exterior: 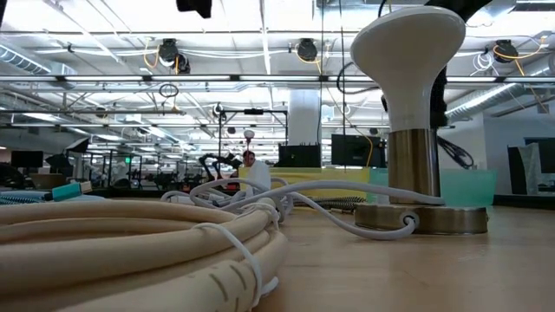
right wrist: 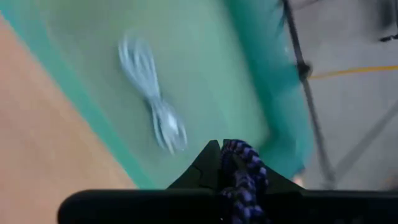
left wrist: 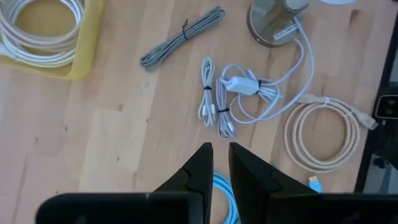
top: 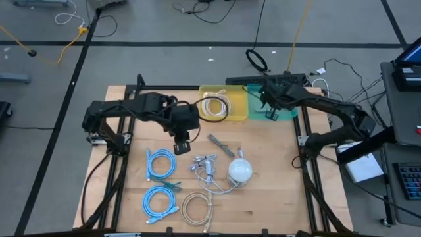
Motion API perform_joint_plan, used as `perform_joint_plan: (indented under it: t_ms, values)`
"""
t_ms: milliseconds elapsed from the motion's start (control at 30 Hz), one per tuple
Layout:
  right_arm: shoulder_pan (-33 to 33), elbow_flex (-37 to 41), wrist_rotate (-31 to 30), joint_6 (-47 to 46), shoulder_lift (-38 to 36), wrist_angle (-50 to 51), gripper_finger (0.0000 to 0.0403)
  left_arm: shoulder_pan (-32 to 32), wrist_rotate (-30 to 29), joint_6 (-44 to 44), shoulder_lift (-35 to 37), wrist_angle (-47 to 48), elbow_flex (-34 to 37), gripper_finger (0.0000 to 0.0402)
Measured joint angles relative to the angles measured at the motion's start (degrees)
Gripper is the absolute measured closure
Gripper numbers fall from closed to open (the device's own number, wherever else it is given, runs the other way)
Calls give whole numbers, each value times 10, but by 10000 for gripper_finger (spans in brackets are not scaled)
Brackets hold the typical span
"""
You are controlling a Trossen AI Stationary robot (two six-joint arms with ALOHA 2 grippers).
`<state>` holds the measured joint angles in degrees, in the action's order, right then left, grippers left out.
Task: Pick & Place USB Port
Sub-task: Put the blue and purple charger cable into the green bin, then put the black and white charger cable into the green bin
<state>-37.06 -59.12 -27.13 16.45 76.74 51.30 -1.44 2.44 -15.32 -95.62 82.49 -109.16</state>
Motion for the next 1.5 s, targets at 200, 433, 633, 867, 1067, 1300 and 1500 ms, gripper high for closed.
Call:
perform_joint_plan:
  t_ms: [200,433,633,867,1067,1300,1500]
  values:
    - [0,0,6,79,35,-17,402,-2,0,-3,1,-5,2,350]
    - [3,-1,32,150,65,-20,402,-2,0,-13,2,-4,2,350]
    - [15,0,-6,187,77,-12,396,-5,0,-18,2,-1,2,350]
    - [35,-1,-15,174,65,-45,321,-13,0,-18,2,-1,2,350]
    - [56,0,-57,147,61,-44,275,-13,-11,-20,2,-1,2,350]
    - [74,0,-75,95,60,-44,253,-13,-13,-19,2,-1,2,350]
    - [97,0,-125,58,22,-77,252,-13,-26,-18,2,-1,1,350]
